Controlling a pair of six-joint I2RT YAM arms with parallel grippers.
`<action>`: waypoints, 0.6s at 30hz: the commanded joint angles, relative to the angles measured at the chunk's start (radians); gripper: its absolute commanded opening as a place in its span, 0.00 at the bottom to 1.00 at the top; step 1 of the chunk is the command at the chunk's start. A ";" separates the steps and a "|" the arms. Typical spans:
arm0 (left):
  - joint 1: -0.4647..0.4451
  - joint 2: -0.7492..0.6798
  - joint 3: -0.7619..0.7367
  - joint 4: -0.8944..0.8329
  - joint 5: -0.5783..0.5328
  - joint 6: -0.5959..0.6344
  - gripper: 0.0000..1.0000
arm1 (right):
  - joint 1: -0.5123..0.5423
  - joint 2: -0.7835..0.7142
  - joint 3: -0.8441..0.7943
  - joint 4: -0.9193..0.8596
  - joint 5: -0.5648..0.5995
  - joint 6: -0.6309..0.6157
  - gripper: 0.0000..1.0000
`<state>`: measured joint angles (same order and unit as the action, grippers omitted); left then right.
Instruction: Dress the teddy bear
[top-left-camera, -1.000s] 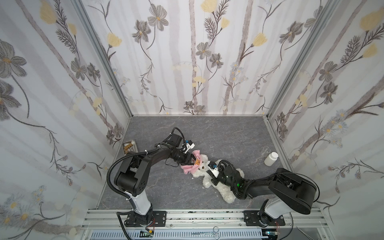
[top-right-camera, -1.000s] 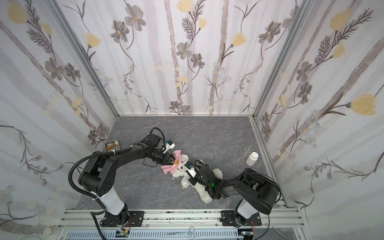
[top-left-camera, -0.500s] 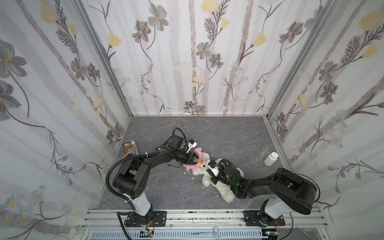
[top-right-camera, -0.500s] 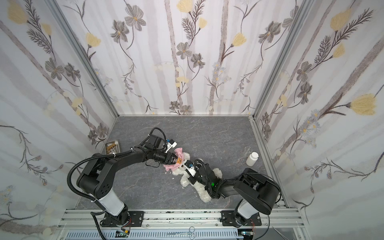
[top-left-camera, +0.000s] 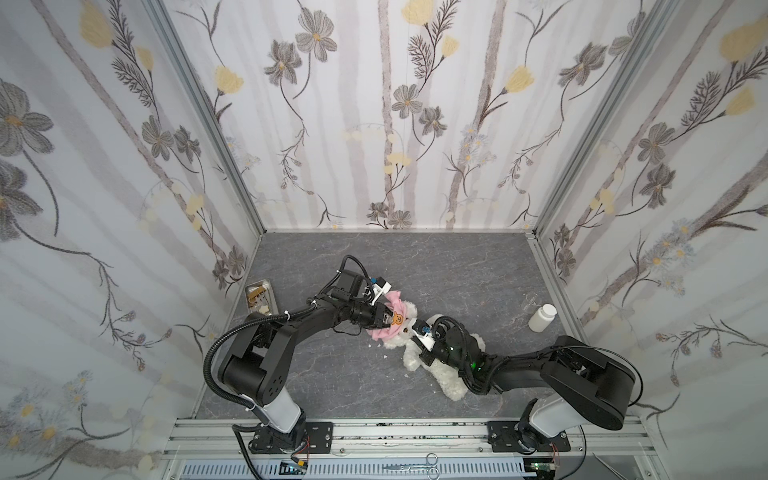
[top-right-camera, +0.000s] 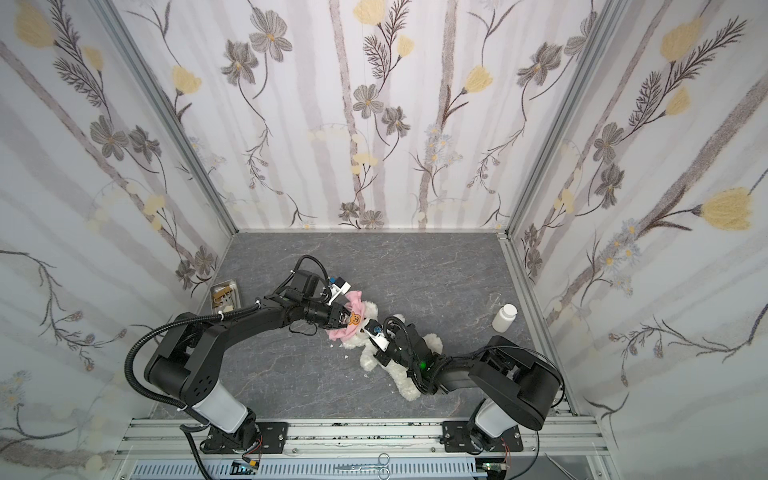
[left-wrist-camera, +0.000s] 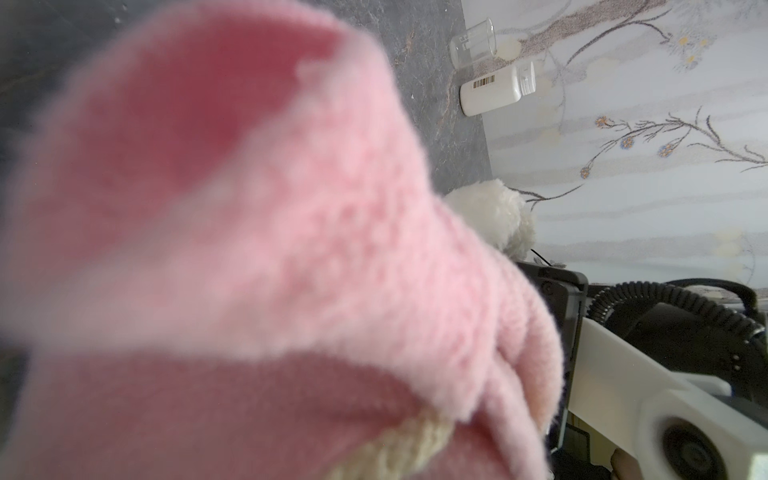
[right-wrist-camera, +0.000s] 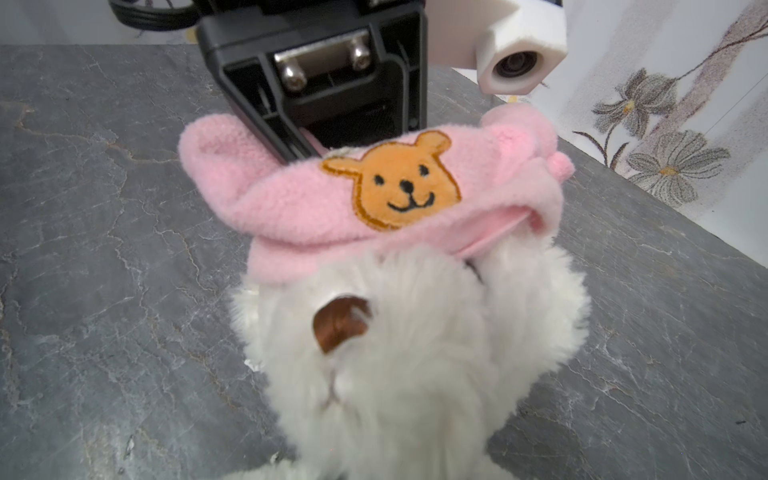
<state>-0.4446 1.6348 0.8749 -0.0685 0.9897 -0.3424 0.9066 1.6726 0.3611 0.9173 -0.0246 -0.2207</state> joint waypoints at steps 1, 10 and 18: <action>0.003 -0.023 -0.014 0.009 0.159 -0.027 0.49 | 0.000 -0.021 -0.005 0.025 -0.076 -0.113 0.00; 0.034 -0.021 -0.038 0.007 0.177 -0.017 0.59 | 0.011 -0.071 -0.021 -0.024 -0.118 -0.231 0.00; 0.033 -0.016 -0.048 0.007 0.192 -0.007 0.56 | 0.027 -0.119 -0.035 -0.050 -0.086 -0.323 0.00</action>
<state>-0.4103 1.6165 0.8295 -0.0803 1.1183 -0.3614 0.9253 1.5642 0.3267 0.8360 -0.0799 -0.4721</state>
